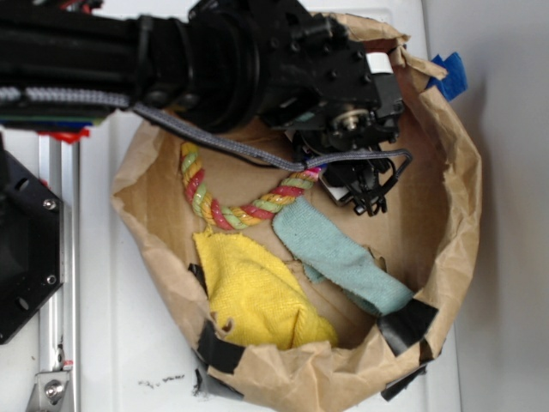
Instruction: Grab the multicolored rope.
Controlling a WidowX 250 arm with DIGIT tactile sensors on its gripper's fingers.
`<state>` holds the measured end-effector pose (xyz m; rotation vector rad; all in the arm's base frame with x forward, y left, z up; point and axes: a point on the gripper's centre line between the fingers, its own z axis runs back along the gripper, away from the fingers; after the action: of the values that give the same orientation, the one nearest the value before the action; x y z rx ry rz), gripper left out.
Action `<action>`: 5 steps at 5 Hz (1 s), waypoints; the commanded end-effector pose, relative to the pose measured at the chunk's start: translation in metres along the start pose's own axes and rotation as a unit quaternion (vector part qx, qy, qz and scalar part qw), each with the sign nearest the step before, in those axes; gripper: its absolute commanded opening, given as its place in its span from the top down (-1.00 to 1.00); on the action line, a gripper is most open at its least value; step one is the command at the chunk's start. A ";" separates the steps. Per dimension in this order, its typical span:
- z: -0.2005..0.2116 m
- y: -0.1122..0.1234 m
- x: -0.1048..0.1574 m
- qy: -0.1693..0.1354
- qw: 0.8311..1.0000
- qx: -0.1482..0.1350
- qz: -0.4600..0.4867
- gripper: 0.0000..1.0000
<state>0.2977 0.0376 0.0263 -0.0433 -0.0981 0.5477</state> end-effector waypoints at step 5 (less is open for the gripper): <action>0.138 -0.027 -0.045 -0.036 0.974 -0.014 -0.224 1.00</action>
<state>0.2517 -0.0054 0.1465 -0.0236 -0.1198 0.1288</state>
